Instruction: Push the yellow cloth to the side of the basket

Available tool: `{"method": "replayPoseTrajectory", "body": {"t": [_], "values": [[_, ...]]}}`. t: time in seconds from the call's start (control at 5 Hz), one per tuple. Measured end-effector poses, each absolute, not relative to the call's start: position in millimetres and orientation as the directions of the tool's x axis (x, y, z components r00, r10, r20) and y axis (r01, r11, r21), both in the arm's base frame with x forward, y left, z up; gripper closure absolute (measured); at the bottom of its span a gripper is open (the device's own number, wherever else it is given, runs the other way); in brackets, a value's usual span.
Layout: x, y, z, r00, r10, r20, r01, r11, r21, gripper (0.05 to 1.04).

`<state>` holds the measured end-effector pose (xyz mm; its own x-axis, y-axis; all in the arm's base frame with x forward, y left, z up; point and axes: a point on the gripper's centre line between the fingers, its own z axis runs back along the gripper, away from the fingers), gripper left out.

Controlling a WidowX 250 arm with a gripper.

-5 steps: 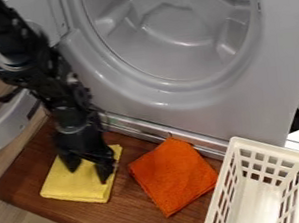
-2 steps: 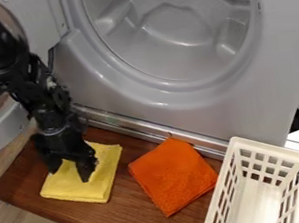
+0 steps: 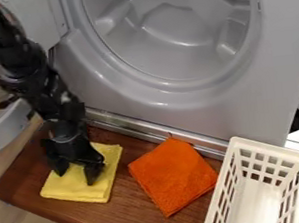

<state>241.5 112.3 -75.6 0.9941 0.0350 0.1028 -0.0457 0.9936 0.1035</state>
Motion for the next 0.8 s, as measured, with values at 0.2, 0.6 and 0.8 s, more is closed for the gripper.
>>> {"method": "replayPoseTrajectory", "body": {"t": [0.2, 0.6, 0.8], "values": [[242.6, 108.8, -76.0, 0.993, 0.041, 0.111, -0.051, 0.994, 0.094, 0.085], [236.3, 90.7, -78.9, 0.995, 0.007, 0.099, -0.012, 0.998, 0.056, 0.085], [235.8, 76.9, -79.1, 0.995, -0.018, 0.100, 0.014, 0.999, 0.040, 0.085]]}}
